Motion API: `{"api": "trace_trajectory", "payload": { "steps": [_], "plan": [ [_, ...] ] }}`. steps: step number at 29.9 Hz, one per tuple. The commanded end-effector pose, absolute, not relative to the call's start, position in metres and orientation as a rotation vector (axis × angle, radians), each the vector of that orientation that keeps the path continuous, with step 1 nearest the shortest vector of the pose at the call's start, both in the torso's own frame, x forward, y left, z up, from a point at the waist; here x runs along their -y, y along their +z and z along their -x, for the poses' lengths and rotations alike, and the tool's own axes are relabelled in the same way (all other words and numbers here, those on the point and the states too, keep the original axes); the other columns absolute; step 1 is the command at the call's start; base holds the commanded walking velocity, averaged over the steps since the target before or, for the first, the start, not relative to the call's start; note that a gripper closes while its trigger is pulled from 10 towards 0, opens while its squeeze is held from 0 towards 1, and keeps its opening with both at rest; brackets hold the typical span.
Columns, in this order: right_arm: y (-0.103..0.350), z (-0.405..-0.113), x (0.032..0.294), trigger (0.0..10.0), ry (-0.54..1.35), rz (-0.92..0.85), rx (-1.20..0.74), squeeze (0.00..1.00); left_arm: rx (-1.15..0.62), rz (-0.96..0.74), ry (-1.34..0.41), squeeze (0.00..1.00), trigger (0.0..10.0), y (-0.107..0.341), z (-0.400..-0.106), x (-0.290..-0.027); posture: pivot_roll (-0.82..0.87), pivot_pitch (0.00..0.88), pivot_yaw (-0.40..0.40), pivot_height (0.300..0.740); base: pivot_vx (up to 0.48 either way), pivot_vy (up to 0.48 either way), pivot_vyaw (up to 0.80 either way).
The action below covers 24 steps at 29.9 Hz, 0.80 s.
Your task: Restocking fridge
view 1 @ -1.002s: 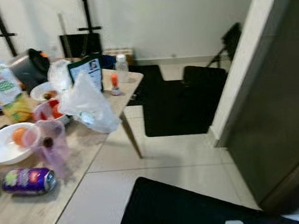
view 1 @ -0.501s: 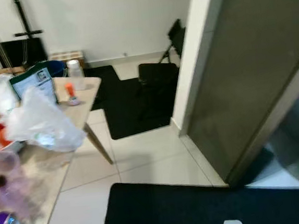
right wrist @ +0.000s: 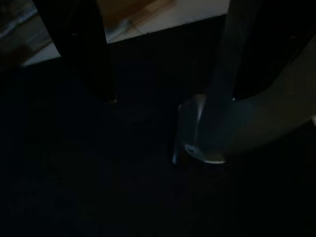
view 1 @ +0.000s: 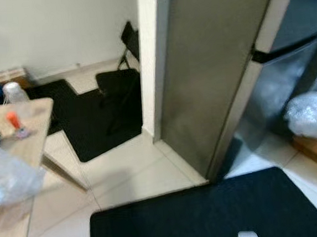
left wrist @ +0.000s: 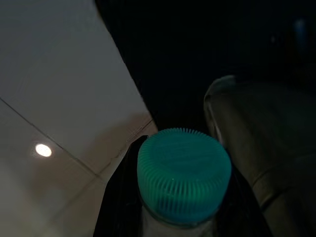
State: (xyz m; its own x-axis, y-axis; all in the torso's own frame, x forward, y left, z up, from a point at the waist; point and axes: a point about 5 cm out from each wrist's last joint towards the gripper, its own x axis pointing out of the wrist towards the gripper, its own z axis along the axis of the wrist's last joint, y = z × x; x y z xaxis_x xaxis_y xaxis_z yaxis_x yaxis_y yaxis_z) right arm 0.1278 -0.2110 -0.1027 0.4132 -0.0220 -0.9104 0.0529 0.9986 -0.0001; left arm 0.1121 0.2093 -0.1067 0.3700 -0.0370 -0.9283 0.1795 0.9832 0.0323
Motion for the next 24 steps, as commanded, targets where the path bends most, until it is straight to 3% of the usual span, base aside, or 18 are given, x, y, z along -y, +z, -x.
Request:
{"api": "trace_trajectory", "payload": {
  "steps": [1,12,24],
  "plan": [
    [-0.1027,-0.1273,0.2118,10.0,-0.055,-0.034,-1.145,0.0,-1.196,-0.122,-0.147,0.0,10.0,-0.1081,-0.1095,-0.2056,0.12,0.0,0.003,0.74,0.0,0.0,-0.8],
    [-0.1028,-0.1265,0.2133,10.0,-0.066,-0.034,-1.147,0.0,-1.187,-0.131,-0.151,0.0,10.0,-0.1078,-0.112,-0.2033,0.11,0.0,0.004,0.74,0.0,0.0,-0.76],
    [-0.1021,-0.1283,0.2135,10.0,-0.061,-0.03,-1.14,0.0,-1.187,-0.111,-0.123,0.0,10.0,-0.1078,-0.1119,-0.2046,0.11,0.0,0.001,0.74,0.0,0.0,0.0]
  ]
}}
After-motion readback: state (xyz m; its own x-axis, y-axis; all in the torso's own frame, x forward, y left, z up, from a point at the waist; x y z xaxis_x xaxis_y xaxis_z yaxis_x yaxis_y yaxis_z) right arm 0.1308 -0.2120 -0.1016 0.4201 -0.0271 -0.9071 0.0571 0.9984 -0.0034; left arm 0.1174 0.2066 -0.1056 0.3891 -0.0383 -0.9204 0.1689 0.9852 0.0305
